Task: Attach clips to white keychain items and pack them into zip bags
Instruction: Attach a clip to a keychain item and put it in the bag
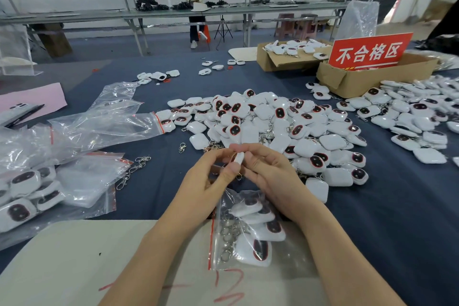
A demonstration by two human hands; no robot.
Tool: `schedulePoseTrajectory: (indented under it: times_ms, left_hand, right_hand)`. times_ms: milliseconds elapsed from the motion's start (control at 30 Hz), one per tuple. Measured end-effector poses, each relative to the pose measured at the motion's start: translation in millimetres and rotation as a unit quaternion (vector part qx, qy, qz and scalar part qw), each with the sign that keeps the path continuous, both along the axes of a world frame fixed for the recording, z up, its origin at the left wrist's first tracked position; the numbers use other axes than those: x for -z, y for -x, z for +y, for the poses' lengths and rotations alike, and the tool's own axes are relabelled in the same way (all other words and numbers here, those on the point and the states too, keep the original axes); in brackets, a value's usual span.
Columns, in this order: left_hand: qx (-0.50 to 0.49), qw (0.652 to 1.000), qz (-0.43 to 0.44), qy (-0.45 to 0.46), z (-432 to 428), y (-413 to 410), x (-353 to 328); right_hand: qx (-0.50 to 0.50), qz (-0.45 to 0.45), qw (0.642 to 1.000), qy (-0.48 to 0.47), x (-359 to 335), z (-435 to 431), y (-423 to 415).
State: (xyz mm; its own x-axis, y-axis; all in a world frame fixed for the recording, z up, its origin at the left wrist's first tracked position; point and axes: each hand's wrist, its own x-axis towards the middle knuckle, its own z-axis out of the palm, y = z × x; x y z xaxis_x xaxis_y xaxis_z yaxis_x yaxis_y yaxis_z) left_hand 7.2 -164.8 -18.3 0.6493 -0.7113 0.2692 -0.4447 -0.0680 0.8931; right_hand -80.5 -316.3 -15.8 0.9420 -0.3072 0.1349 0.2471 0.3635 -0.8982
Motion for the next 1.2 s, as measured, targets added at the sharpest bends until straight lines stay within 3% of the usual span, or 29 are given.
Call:
schedulePoseTrajectory:
  times_ms: [200,433,533,667,767,933,1000,1100,1200]
  left_hand:
    - [-0.019,1.000,0.011,-0.005,1.9,-0.4,-1.5]
    - [-0.121,0.991,0.003,0.050,2.6,-2.2,-3.1]
    - [-0.167,0.982,0.045,0.080,10.2,-4.0,-8.7]
    - [-0.162,0.976,0.133,0.055,34.1,-5.4,-18.0]
    - [-0.134,0.975,0.179,-0.015,59.6,-1.7,-16.2]
    - [-0.140,0.972,0.187,-0.039,81.2,6.1,-19.7]
    - [-0.143,0.970,0.191,-0.041,81.8,7.8,-21.9]
    - [-0.142,0.970,0.190,-0.051,81.5,11.1,-23.1]
    - [-0.135,0.969,0.199,-0.054,82.5,14.2,-23.7]
  right_hand:
    - [-0.041,-0.001,0.999,-0.002,-3.5,2.1,1.9]
    - [0.031,-0.008,0.999,0.030,-12.9,-1.0,2.1]
    - [0.066,-0.024,0.997,0.026,-21.7,-1.1,5.8]
    - [0.113,0.010,0.981,0.156,-36.7,-2.2,12.1]
    - [0.089,0.062,0.929,0.354,-42.2,-0.4,16.8]
    - [-0.075,0.111,0.774,0.619,-51.1,21.0,7.9]
    - [-0.127,0.126,0.722,0.668,-55.2,27.7,-0.1]
    - [-0.188,0.154,0.672,0.699,-62.9,31.0,-7.6]
    - [-0.217,0.179,0.650,0.707,-73.0,28.0,-11.6]
